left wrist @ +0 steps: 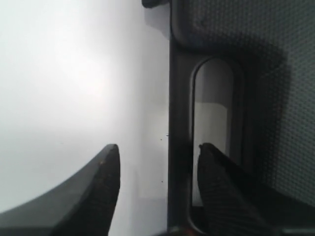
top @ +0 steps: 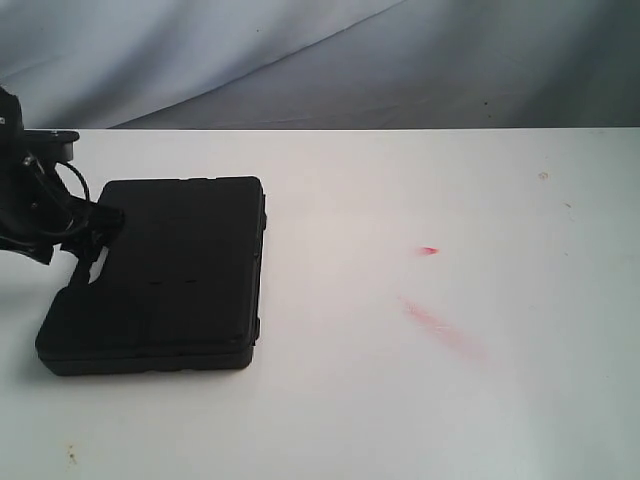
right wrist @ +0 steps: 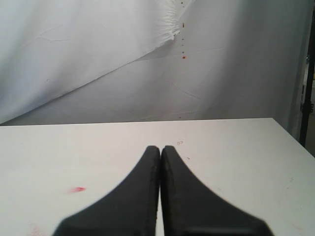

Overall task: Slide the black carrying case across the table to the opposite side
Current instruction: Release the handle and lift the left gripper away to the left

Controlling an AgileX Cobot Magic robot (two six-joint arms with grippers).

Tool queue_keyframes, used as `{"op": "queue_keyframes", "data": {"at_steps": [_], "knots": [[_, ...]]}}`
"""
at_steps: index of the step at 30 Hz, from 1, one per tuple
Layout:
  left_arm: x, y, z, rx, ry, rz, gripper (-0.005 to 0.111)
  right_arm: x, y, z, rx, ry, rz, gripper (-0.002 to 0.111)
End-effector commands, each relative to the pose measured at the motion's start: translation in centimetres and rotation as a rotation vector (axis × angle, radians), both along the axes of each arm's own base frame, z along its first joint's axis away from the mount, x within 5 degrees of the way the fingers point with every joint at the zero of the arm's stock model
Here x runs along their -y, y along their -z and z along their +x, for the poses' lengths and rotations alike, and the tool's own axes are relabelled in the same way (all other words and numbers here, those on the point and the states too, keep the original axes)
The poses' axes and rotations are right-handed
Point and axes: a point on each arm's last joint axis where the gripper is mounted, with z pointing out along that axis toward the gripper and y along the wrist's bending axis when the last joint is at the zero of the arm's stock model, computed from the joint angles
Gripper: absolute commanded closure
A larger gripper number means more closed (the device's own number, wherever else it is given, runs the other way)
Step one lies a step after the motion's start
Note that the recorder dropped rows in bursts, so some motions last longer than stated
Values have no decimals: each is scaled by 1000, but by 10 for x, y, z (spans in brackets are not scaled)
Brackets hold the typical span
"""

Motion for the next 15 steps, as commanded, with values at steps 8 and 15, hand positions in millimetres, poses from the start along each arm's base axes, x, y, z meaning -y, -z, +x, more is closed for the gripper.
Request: {"op": "queue_keyframes", "data": {"at_steps": [8, 15], "knots": [[0, -66, -19, 103, -7, -35, 89, 0, 1, 0, 3, 6, 2, 108], [2, -105, -57, 331, 18, -99, 107, 0, 1, 0, 3, 6, 2, 108]]}}
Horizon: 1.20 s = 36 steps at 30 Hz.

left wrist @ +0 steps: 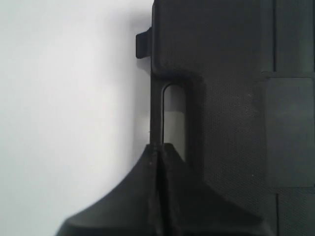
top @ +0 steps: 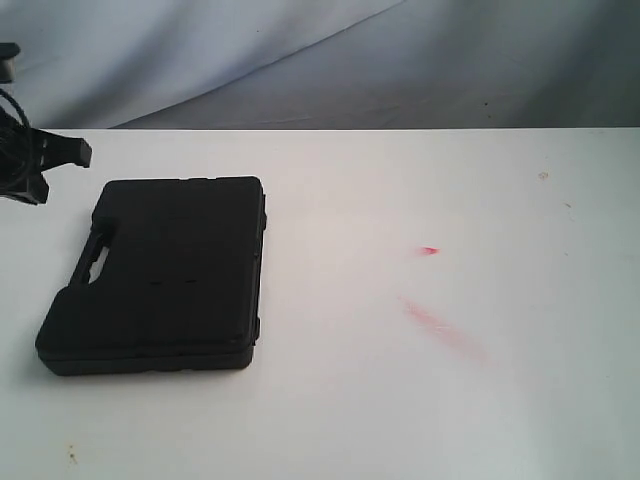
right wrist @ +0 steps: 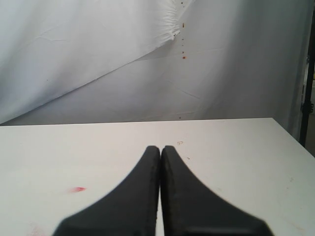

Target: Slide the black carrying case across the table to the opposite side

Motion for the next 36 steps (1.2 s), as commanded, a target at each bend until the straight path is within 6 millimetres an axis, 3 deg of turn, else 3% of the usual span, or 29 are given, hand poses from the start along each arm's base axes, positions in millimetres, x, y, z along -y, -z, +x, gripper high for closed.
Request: {"op": "queue_keyframes", "data": {"at_steps": [1, 6, 19, 27, 36], "knots": [[-1, -9, -32, 151, 11, -32, 107, 0, 1, 0, 3, 6, 2, 108], [-4, -16, -85, 310, -9, -77, 107, 0, 1, 0, 3, 6, 2, 108], [-11, -46, -175, 588, -4, -100, 107, 0, 1, 0, 3, 6, 2, 108], [-14, -48, -216, 713, -6, -117, 107, 0, 1, 0, 3, 6, 2, 108], [-19, -30, -248, 864, 29, -52, 107, 0, 1, 0, 3, 6, 2, 108]]}}
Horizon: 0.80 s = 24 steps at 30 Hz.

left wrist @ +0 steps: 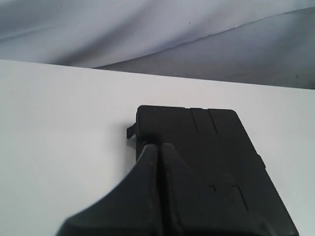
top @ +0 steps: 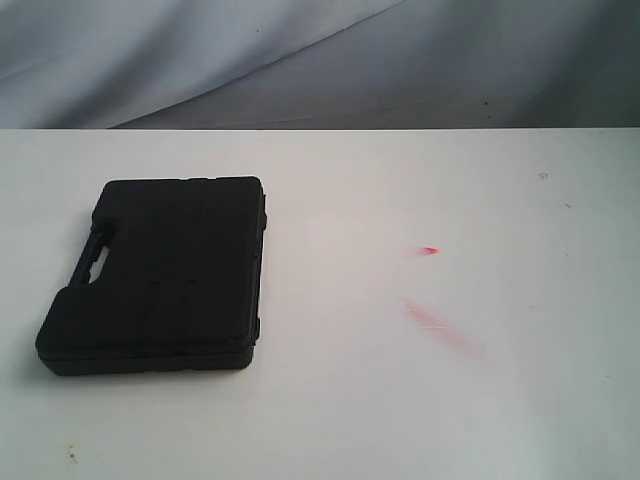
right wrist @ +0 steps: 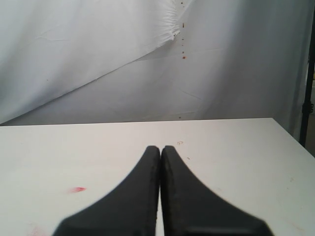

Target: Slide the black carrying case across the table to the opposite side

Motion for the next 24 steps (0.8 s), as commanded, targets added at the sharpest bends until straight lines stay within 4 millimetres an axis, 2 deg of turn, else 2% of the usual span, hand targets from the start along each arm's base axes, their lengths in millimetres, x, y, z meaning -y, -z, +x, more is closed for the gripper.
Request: {"op": "queue_keyframes", "data": {"at_steps": [1, 16, 20, 24], "knots": [[-3, 11, -15, 86, -2, 51, 107, 0, 1, 0, 3, 6, 2, 108], [-6, 50, -53, 322, -9, 27, 107, 0, 1, 0, 3, 6, 2, 108], [-6, 59, -51, 369, -9, 15, 107, 0, 1, 0, 3, 6, 2, 108], [-5, 71, -49, 339, -8, 1, 107, 0, 1, 0, 3, 6, 2, 108]]}}
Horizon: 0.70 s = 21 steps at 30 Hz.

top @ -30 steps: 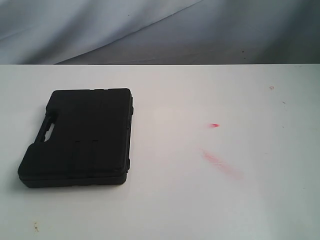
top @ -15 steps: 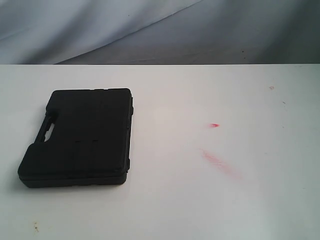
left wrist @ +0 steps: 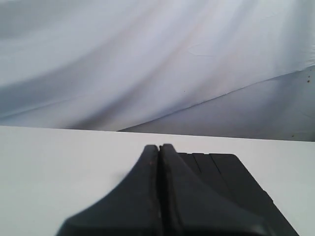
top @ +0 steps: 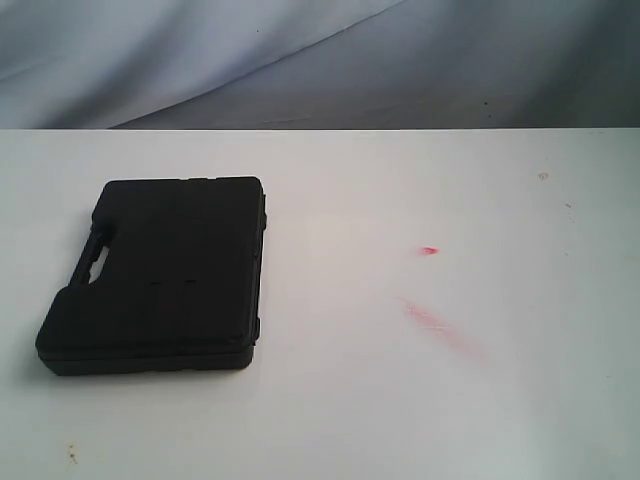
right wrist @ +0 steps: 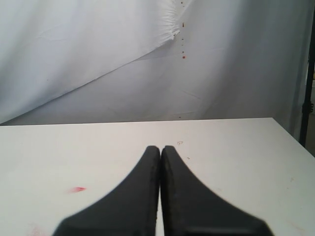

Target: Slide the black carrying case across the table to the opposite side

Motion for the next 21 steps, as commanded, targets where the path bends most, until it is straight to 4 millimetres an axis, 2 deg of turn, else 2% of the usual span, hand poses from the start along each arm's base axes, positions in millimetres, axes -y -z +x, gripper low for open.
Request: {"op": "queue_keyframes", "data": {"at_steps": [1, 5, 21], "knots": [[0, 13, 2, -14, 2, -22, 107, 0, 1, 0, 3, 6, 2, 108], [1, 26, 4, -51, 4, -45, 107, 0, 1, 0, 3, 6, 2, 108], [1, 28, 4, -75, 4, -21, 107, 0, 1, 0, 3, 6, 2, 108]]}}
